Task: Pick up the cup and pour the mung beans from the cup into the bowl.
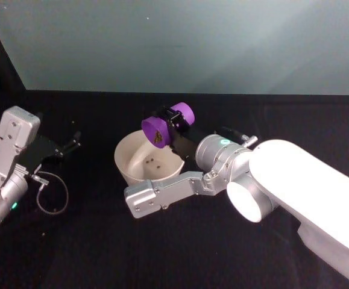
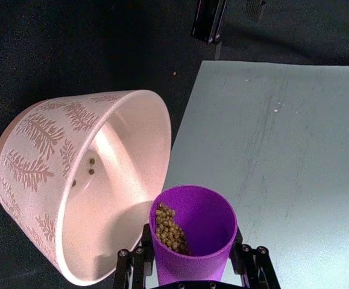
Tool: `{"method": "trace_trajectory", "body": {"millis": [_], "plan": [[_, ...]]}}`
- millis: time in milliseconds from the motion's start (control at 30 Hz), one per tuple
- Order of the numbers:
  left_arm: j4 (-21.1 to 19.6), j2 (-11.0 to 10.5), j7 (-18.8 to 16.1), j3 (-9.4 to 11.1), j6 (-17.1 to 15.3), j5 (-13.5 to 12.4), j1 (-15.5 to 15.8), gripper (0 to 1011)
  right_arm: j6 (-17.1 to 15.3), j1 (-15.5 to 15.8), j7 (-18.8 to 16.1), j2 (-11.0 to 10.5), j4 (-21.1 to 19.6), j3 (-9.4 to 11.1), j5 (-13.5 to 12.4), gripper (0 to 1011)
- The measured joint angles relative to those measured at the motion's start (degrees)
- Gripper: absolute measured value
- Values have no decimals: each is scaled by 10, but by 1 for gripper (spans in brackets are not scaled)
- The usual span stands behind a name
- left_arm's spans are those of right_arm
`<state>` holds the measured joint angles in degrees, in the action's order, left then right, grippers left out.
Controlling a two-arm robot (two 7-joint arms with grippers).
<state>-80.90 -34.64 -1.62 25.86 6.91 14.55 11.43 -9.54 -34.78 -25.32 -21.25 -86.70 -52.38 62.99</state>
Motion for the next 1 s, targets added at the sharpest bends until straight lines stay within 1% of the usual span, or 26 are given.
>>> {"method": "trace_trajectory", "body": {"millis": [133, 433, 1000], "plan": [[0, 0, 0, 0, 0, 0, 0, 1000, 1, 2, -3, 1, -2, 3, 7, 719], [0, 0, 0, 0, 0, 0, 0, 1000, 3, 3, -9, 5, -2, 2, 34, 719], [0, 0, 0, 0, 0, 0, 0, 1000, 9, 9, -14, 8, -4, 10, 38, 720]]}}
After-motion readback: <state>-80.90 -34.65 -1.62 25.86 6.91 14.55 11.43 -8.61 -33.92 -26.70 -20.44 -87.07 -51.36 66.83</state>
